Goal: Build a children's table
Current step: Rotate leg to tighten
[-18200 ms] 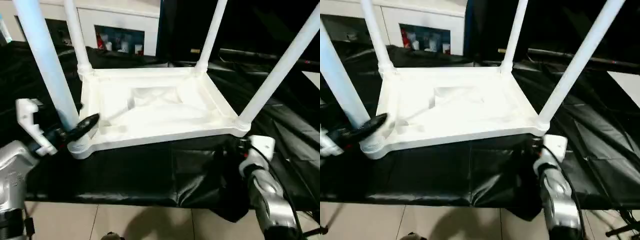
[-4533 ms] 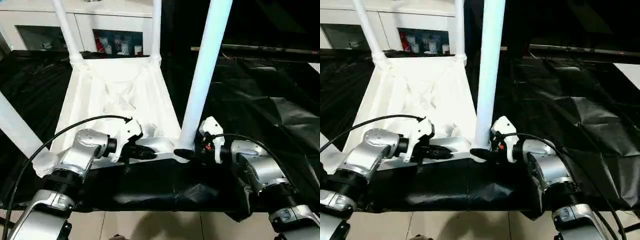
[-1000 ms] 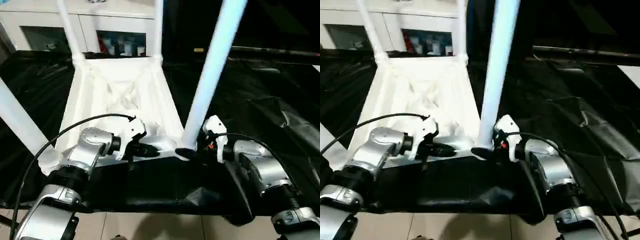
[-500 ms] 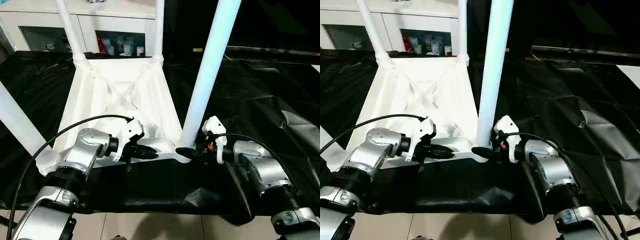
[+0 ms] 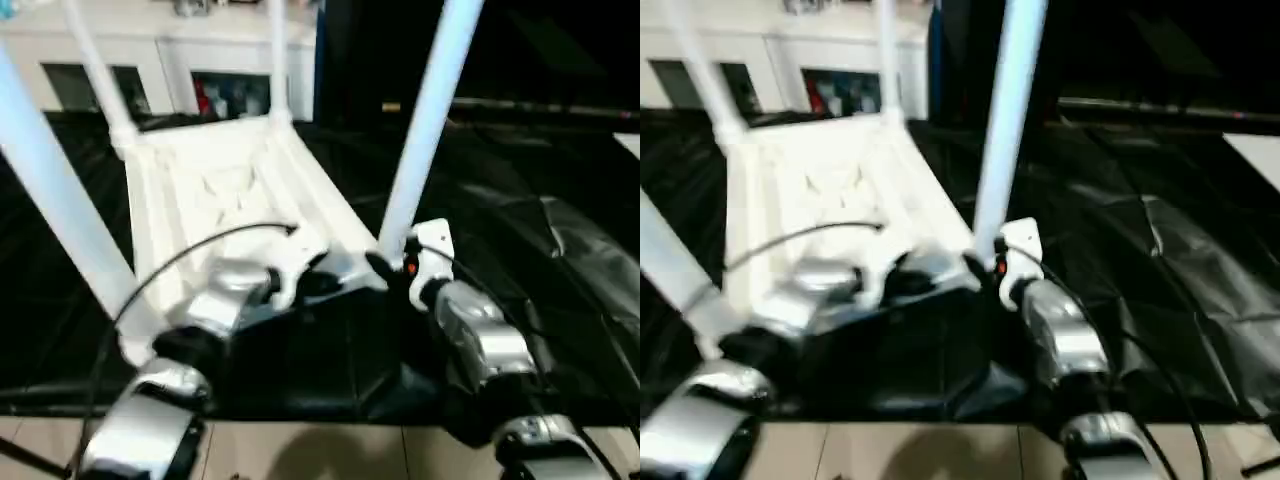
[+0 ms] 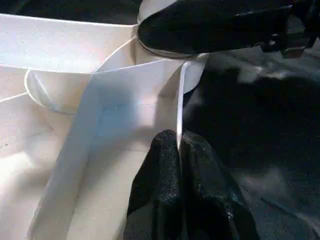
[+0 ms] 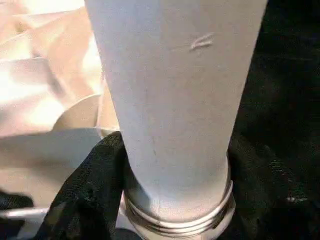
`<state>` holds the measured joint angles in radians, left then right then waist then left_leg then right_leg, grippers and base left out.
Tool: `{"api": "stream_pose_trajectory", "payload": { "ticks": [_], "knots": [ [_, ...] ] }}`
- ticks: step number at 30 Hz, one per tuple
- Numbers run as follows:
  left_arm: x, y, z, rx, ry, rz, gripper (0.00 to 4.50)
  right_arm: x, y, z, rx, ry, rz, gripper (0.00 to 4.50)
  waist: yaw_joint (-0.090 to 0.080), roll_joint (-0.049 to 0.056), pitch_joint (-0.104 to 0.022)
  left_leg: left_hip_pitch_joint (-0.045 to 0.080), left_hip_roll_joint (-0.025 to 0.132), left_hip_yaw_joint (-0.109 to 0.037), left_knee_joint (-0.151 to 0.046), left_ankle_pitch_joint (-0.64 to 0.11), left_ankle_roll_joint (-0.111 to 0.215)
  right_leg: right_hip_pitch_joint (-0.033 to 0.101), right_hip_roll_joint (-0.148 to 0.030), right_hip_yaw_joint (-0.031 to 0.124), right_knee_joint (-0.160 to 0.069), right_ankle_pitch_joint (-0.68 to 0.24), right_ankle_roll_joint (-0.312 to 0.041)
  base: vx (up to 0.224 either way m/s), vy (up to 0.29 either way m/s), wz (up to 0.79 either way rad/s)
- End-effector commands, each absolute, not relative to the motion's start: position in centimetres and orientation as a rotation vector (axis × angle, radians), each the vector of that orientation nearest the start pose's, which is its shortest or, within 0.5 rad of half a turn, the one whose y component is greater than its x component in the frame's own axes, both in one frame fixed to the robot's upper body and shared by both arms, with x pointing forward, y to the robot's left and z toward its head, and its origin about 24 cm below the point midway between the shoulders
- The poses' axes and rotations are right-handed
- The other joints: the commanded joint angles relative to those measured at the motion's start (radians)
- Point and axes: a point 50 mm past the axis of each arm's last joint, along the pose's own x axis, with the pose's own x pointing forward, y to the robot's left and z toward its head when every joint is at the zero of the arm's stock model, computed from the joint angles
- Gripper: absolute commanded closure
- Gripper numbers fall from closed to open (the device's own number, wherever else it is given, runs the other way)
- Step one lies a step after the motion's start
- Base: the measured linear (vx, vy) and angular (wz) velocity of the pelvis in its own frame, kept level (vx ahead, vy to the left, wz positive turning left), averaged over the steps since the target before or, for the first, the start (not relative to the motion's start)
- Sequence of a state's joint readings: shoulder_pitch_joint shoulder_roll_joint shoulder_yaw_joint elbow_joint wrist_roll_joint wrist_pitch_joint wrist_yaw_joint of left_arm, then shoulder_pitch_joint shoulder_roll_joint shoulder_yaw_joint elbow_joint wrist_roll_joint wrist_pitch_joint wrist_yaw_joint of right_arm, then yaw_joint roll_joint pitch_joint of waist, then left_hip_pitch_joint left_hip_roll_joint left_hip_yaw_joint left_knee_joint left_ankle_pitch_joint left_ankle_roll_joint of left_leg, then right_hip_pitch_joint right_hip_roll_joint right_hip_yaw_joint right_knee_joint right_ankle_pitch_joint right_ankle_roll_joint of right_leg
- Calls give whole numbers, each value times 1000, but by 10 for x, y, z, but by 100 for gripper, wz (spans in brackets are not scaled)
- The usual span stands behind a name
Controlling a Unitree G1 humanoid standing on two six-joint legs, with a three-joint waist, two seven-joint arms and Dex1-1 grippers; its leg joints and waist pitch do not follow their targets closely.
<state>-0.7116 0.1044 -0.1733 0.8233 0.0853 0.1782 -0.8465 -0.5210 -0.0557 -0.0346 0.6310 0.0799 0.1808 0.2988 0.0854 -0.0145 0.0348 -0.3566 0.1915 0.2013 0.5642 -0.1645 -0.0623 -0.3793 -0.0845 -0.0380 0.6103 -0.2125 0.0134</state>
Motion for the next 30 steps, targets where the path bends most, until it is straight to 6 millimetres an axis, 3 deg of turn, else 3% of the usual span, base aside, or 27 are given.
{"api": "stream_pose_trajectory", "payload": {
  "ticks": [1, 4, 11, 14, 17, 19, 21, 22, 24, 25, 28, 30],
  "knots": [
    [332, 45, 38, 149, 408, -1123, 450, 329, -83, 17, 69, 360, 511, 185, -6, -13, -41, 9, 37, -24, -69, -283, 4, 17, -59, 39, -94, -288, -162, 0, 0, 0],
    [332, 55, 38, 154, 404, -1129, 450, 329, -90, 24, 99, 317, 563, 115, -5, -14, -44, 7, 36, -21, -66, -259, 21, 21, -58, 38, -90, -234, -172, 0, 0, 0],
    [329, 88, 37, 176, 404, -1186, 450, 323, -113, 35, 9, 302, 819, 56, 2, -21, -42, 0, 37, -20, -63, -232, 61, 29, -59, 34, -89, -223, -179, 0, 0, 0],
    [326, 102, 40, 171, 402, -1238, 450, 318, -126, 41, -52, 303, 930, 32, 1, -22, -41, 0, 40, -20, -63, -234, 64, 26, -61, 35, -88, -237, -180, 0, 0, 0],
    [320, 113, 45, 151, 405, -1313, 450, 315, -137, 46, -69, 322, 990, 32, 0, -20, -41, 2, 43, -21, -65, -245, 55, 24, -61, 35, -88, -254, -191, 0, 0, 0],
    [318, 120, 47, 147, 419, -1345, 450, 313, -143, 47, -92, 336, 1031, 32, 4, -21, -45, 4, 46, -18, -62, -218, 60, 24, -59, 34, -79, -199, -208, 0, 0, 0],
    [316, 127, 48, 153, 433, -1362, 450, 310, -146, 48, -105, 357, 1078, 32, 9, -19, -50, 1, 45, -14, -54, -146, 82, 25, -54, 32, -63, -63, -242, 0, 0, 0],
    [314, 131, 48, 151, 439, -1370, 450, 308, -148, 48, -118, 375, 1112, 32, 9, -24, -51, -2, 43, -12, -51, -132, 91, 27, -53, 31, -59, -36, -248, 0, 0, 0],
    [314, 133, 48, 152, 440, -1367, 450, 307, -147, 47, -128, 378, 1119, 32, 13, -24, -53, -8, 41, -10, -45, -97, 113, 27, -53, 30, -51, 27, -264, 0, 0, 0],
    [314, 134, 48, 151, 442, -1367, 450, 307, -147, 47, -124, 378, 1120, 58, 13, -24, -52, -8, 41, -10, -44, -99, 114, 27, -54, 30, -51, 28, -265, 0, 0, 0],
    [313, 134, 47, 151, 445, -1366, 450, 307, -145, 46, -120, 380, 1125, 67, 13, -25, -50, -8, 41, -10, -44, -126, 108, 24, -56, 30, -56, -26, -260, 0, 0, 0],
    [312, 135, 47, 149, 447, -1367, 450, 307, -143, 45, -119, 383, 1131, 100, 11, -24, -49, -8, 42, -12, -47, -145, 94, 24, -57, 31, -59, -67, -250, 0, 0, 0]
  ]
}}
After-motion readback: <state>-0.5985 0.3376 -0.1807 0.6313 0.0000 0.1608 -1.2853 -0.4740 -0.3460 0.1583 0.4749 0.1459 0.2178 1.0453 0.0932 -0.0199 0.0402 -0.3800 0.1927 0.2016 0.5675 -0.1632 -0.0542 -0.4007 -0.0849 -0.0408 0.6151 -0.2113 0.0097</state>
